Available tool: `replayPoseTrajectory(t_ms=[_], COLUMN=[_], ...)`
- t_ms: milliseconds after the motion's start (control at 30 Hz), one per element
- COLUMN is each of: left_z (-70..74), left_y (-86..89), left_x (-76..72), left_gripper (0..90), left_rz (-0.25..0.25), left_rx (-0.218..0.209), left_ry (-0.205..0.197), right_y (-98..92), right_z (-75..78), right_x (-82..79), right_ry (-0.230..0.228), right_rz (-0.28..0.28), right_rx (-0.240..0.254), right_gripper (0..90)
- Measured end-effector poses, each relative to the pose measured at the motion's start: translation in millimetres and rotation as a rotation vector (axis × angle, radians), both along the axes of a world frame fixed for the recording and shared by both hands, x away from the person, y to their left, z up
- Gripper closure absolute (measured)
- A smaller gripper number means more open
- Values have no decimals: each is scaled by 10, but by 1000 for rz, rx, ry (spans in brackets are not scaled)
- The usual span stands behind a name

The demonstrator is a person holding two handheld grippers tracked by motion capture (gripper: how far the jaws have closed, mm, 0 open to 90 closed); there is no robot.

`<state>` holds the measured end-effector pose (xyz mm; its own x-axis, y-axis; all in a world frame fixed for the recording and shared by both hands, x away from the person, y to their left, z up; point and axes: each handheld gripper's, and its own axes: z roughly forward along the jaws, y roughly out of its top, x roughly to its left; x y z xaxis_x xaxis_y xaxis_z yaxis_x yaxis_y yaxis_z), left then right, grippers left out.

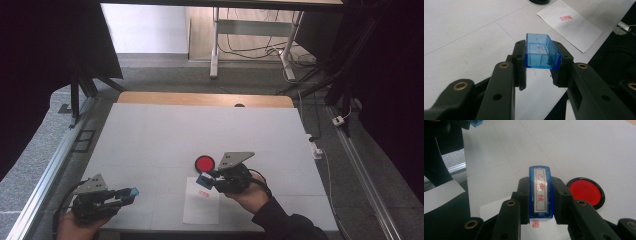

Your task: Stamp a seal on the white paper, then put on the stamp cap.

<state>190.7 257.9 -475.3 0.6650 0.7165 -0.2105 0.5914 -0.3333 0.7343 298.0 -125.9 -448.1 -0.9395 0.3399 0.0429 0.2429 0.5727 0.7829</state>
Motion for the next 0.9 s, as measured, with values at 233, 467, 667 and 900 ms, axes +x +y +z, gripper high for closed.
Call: replayPoseTrajectory(t_ms=[233,467,667,900], left_z=[1,0,20,41], left_y=[-2,5,-13,-25], left_x=[0,5,10,29], left_gripper=[673,673,675,675], left_rz=[0,1,-8,-29], left_rx=[1,-3,-8,-36], left_ry=[1,1,-11,-14], right_y=[-25,-47,-69,-87], right_z=[54,109,126,155], right_x=[-4,-7,-1,-6], right_ry=[-10,-16,-10,-2], right_rz=[-3,-5,1,12], right_rx=[20,46,56,72], right_gripper=[708,708,708,708])
